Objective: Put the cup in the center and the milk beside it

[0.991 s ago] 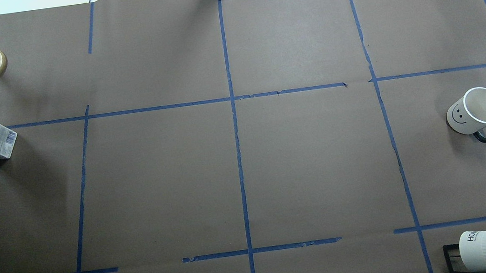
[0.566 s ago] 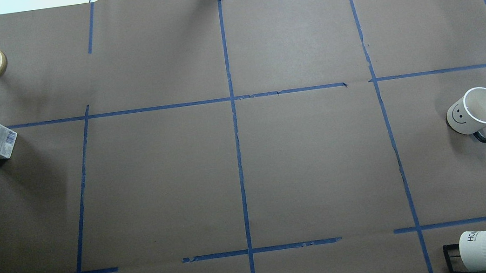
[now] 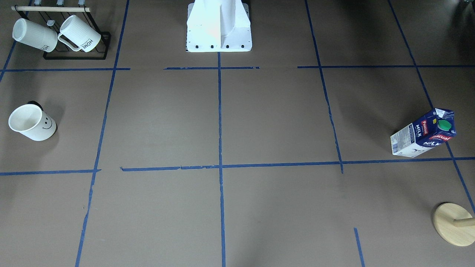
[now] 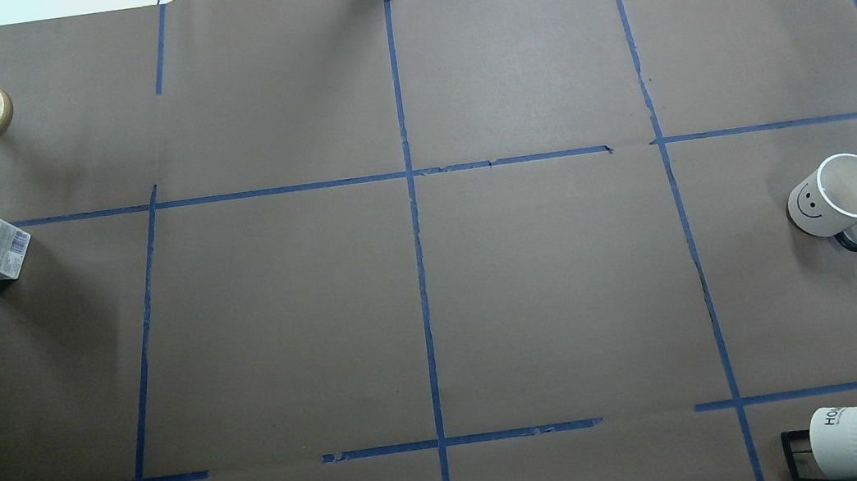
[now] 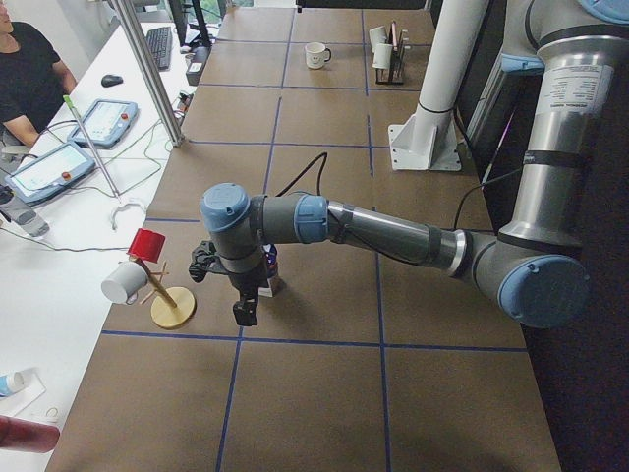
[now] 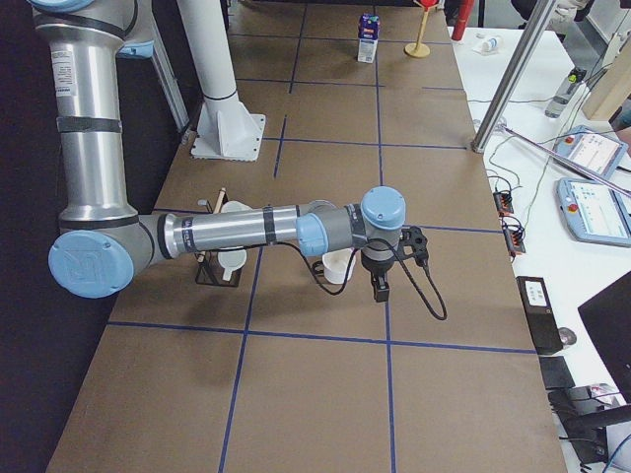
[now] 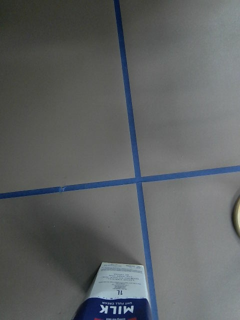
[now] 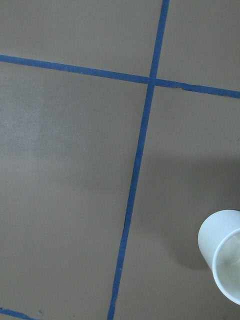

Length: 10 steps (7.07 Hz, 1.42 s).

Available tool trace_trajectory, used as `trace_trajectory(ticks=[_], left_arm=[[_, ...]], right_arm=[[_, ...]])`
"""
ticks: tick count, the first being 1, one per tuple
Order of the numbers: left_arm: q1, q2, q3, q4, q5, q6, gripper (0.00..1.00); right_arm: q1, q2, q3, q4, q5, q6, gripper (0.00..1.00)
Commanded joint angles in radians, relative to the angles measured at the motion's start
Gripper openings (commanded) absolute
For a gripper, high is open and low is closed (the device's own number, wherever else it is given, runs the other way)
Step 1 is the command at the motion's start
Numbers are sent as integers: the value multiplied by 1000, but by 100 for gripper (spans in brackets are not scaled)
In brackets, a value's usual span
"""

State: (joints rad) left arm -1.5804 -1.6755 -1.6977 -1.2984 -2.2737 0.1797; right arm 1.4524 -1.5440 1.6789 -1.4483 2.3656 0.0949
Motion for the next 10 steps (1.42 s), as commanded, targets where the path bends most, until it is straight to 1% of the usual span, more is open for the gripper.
trace_trajectory(ticks=[1,2,4,5,6,7,8,9,10], left_arm=[[0,8,-8,-15,-1,1,100],[2,8,-11,-18,-1,1,100],[2,7,-13,-21,-4,1,100],[2,8,-11,-39,-18,-2,100],[2,8,-11,-39,-18,-3,100],[3,7,-10,-41,-18,-3,100],[3,7,-8,-41,-18,-3,100],[3,7,-8,-41,-18,-3,100],[3,7,-7,-39,-18,-3,100]], right_arm=[[-13,-4,1,9,3,2,100],[-15,-10,-1,8,4,-7,100],[-58,-21,2,9,4,29,100],[-101,-22,5,54,-8,128,100],[-175,-68,4,185,-59,258,99],[-232,-85,2,309,-74,437,98],[-289,-114,1,404,-83,541,97],[-315,-152,-2,457,-83,543,97],[-345,-151,-11,457,-88,549,93]])
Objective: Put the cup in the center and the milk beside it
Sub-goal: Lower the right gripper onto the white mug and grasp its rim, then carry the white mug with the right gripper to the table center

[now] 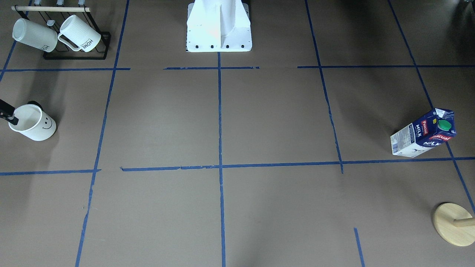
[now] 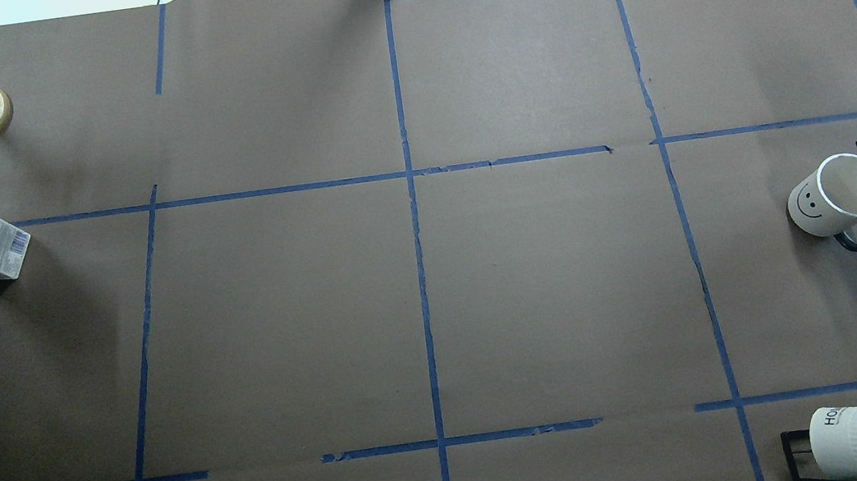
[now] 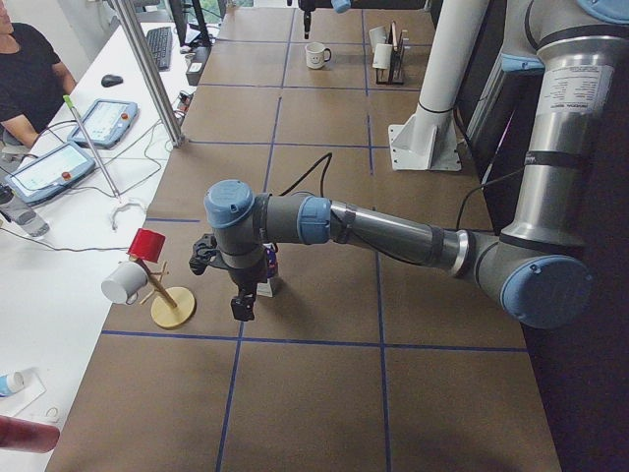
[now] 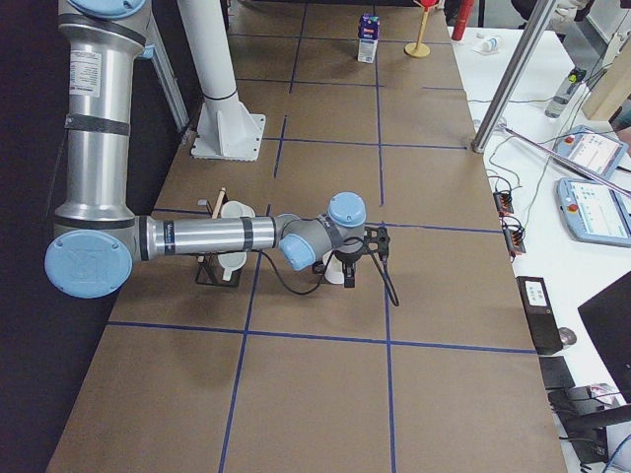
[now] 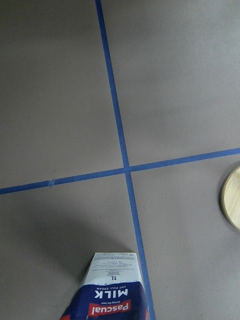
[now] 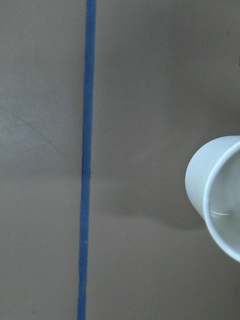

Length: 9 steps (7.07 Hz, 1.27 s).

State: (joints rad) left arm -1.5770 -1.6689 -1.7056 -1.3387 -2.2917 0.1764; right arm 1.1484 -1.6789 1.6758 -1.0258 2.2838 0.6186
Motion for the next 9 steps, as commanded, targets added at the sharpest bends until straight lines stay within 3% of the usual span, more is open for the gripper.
trace_trajectory(ticks=[1,2,3,5,6,7,9], left_arm=[[0,1,-3,0,0,0,100],[0,1,-6,0,-17,-2,100],[0,1,-5,0,-34,-2,100],[0,1,-5,0,-35,0,100],[0,1,-6,0,-37,0,100],[0,0,-6,0,-44,0,100],[0,0,-6,-14,-48,0,100]], right_arm=[[-50,-12,-17,35,-29,29,70],[-50,-10,-22,33,-32,26,6],[-52,-7,-25,33,-30,26,0],[-52,2,-2,32,-17,29,0],[-61,39,52,11,-10,79,0],[-111,174,83,-60,11,233,0],[-285,516,75,-266,-50,540,0]])
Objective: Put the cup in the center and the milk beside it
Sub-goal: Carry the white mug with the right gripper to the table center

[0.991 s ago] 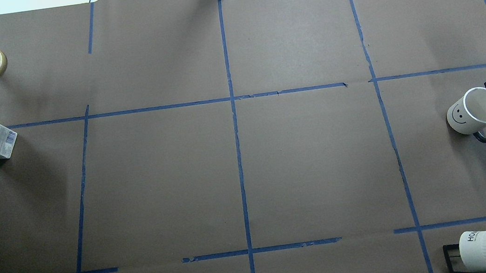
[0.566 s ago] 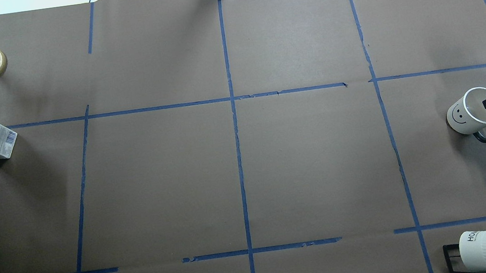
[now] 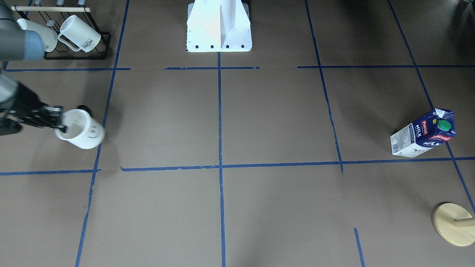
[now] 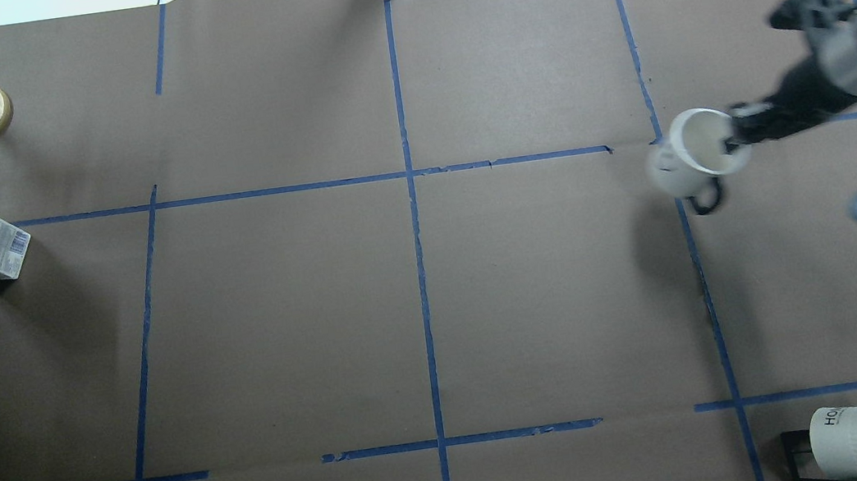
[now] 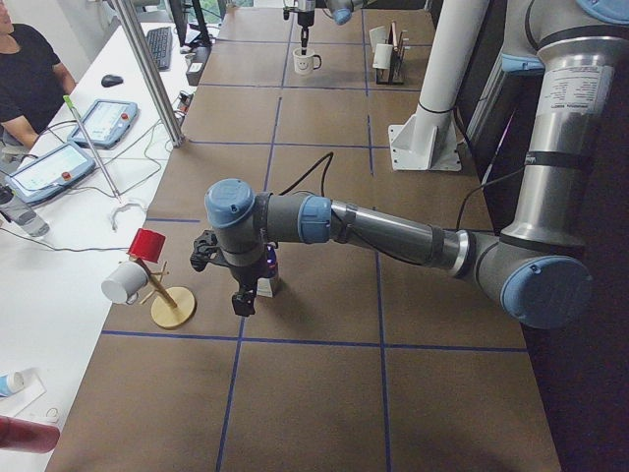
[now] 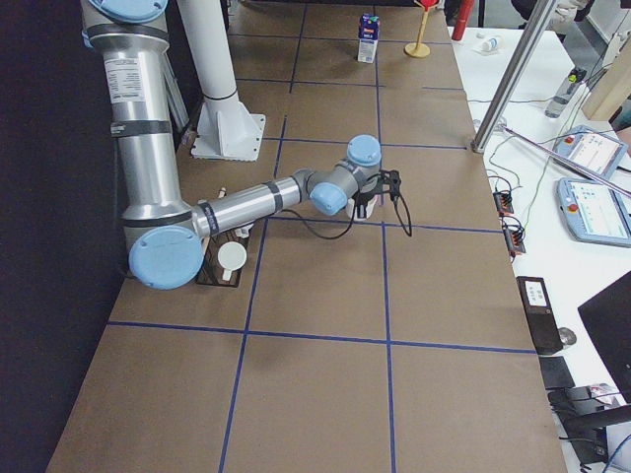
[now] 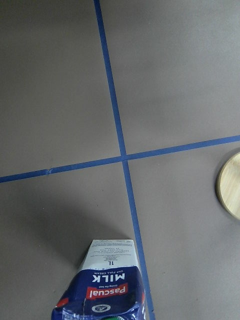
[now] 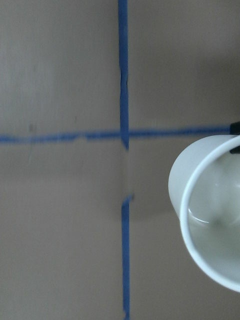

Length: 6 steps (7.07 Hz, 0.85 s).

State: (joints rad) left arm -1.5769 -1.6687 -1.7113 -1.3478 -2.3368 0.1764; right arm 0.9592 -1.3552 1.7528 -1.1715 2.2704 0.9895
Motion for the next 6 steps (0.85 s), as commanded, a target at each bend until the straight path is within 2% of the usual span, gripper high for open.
trace_trajectory(ticks=[1,2,3,4,6], left_arm=[[0,0,-1,-7,-4,0,100],[0,0,-2,-7,-4,0,100],[0,0,-1,-19,-6,-2,100],[0,1,-1,-19,-6,-2,100],[0,1,-1,-20,-6,-2,100]], right_arm=[[-187,346,-53,-214,-136,277,0],[-242,493,-173,-217,-210,414,0],[-269,587,-282,-215,-229,455,0],[-295,617,-323,-215,-251,457,0],[-336,623,-340,-215,-287,453,3]])
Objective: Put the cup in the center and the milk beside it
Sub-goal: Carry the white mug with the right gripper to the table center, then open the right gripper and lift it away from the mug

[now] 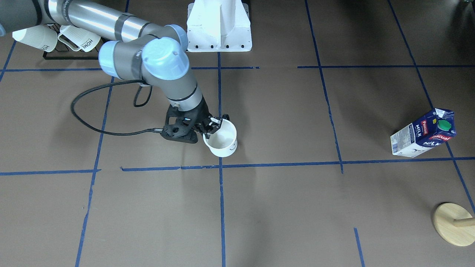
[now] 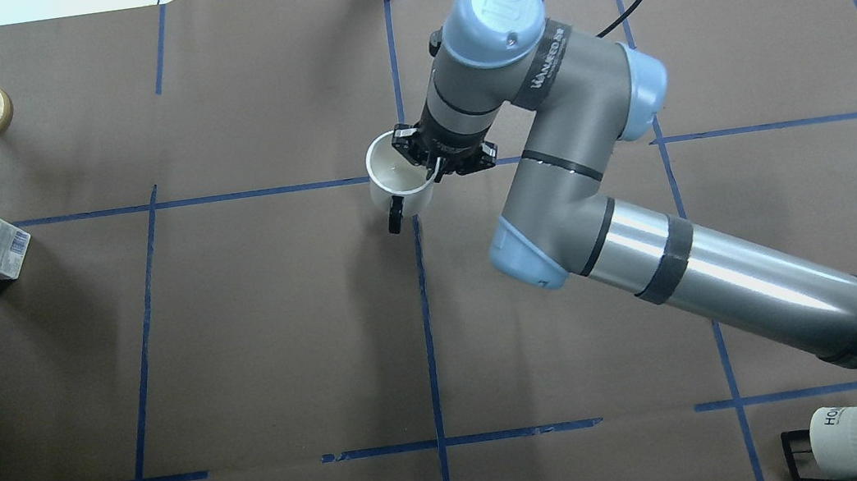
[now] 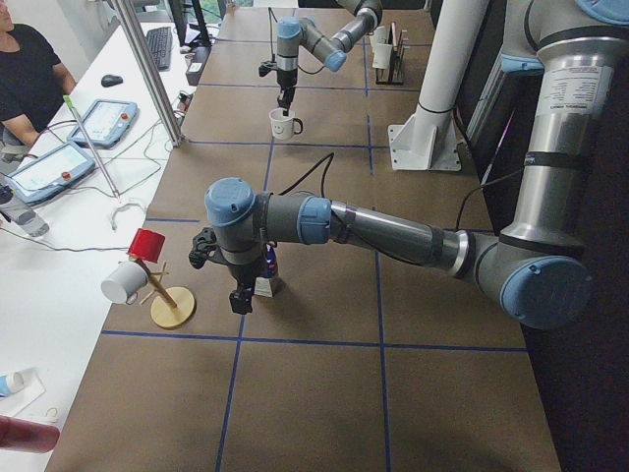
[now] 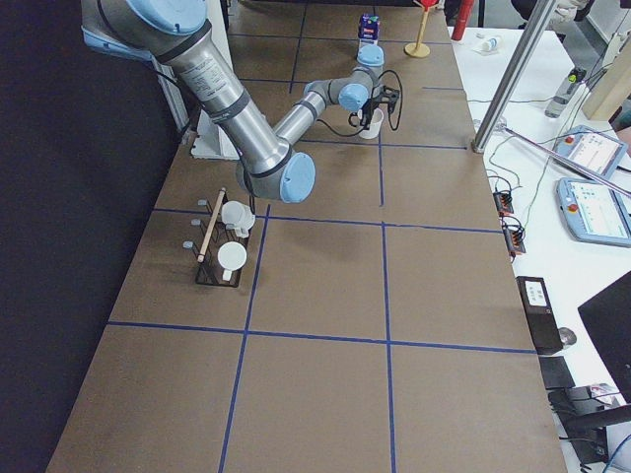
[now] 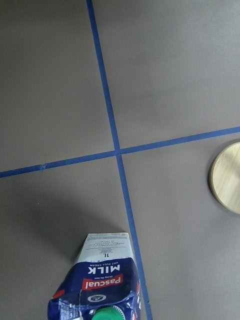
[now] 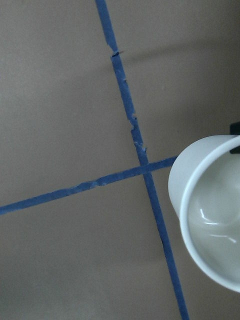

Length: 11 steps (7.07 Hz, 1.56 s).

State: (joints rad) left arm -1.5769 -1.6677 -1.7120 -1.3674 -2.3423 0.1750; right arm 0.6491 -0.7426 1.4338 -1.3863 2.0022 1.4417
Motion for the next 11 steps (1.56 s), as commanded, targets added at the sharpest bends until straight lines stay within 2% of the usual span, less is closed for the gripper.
trace_trajectory(ticks=[1,3,4,5,6,7,8,9,10,11], left_arm=[[0,0,0,1,0,0,100],[0,0,-1,-1,0,0,100],[0,0,-1,-1,0,0,100],[0,-1,-3,-1,-3,0,100],[0,-1,3,-39,-82,1,100],[2,-12,-4,-54,-125,-73,100],[41,-59,-21,-53,-124,-180,100],[129,-84,-32,-53,-114,-290,100],[223,-98,-23,-53,-114,-316,100],[241,-116,-15,-53,-86,-336,100]], right_arm=[[-29,12,-33,-5,-19,-3,3],[-29,0,-38,-11,-19,-3,4],[-31,-1,-42,-11,-20,-3,12],[-31,-1,-42,-22,-22,-4,74],[-29,-1,-23,-43,-32,-4,100],[13,-18,43,-59,-17,-6,100],[67,-123,212,-77,10,-7,100],[136,-267,364,-73,59,-65,100],[212,-365,411,-65,144,-205,100],[222,-406,407,-63,145,-262,100]])
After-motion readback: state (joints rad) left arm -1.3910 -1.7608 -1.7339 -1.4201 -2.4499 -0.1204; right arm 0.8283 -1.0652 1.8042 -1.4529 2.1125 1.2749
